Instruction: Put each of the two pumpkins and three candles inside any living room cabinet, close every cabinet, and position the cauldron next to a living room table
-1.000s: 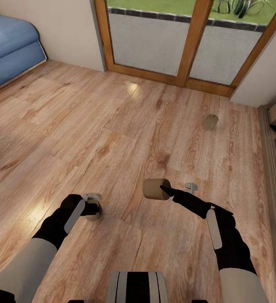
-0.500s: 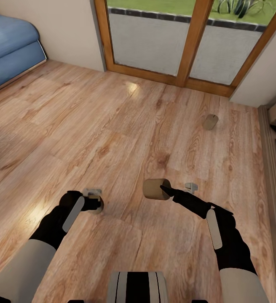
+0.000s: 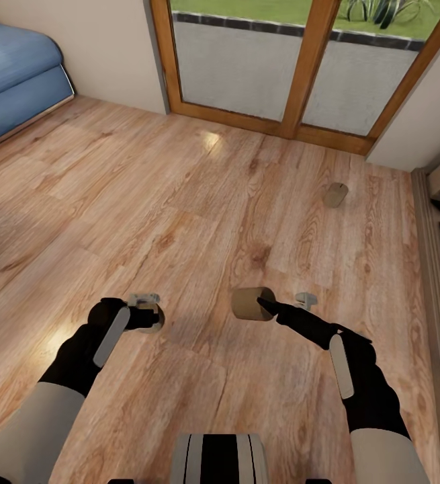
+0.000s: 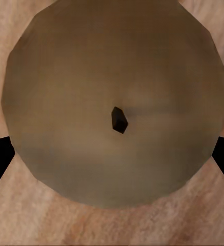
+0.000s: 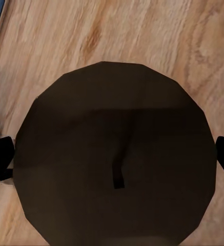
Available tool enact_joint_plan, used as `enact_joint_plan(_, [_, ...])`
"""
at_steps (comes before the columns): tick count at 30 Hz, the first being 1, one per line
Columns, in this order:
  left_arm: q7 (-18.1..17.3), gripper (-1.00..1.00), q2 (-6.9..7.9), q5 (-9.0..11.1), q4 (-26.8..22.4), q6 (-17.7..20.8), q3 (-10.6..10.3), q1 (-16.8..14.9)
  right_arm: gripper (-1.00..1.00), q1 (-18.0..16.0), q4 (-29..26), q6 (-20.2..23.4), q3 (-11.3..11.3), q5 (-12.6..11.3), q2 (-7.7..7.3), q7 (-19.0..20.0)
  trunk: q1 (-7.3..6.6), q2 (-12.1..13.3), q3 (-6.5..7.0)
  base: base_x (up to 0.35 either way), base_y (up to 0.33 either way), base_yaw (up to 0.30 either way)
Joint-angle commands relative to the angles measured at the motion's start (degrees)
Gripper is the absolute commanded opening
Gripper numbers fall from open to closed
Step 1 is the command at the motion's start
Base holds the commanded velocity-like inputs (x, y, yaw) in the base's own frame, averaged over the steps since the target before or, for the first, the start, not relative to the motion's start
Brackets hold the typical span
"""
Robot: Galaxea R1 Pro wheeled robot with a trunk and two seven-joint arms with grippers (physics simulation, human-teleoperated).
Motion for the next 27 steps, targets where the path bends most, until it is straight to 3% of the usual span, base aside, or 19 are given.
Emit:
enact_joint_plan(1, [0.0,-1.00,0.01,0.1,-0.3,0.0,0.5,0.0,-1.00,0.1,0.0,0.0,0.0,0.0,0.09,0.0,0.00,0.0,0.00,0.000,0.000,0.000])
enact_joint_plan(3, [-0.1,-1.00,0.07,0.2,-0.6,0.0,1.4,0.0,-1.00,0.1,0.0,-0.1,0.0,0.3,0.10,-0.1,0.00,0.0,0.00,0.000,0.000,0.000])
enact_joint_plan(14, [-0.1,-1.00,-0.24,0.3,-1.0,0.0,1.6,0.0,-1.00,0.2,0.1,-0.2,0.0,2.2,-0.12,-0.5,0.00,0.0,0.00,0.000,0.000,0.000])
enact_joint_plan(27, [-0.2,-1.00,-0.43,0.8,-1.0,-0.1,1.7,0.0,-1.00,0.2,0.3,-0.2,0.0,2.1,-0.04,-0.5,-0.33,0.2,2.88,0.000,0.000,0.000])
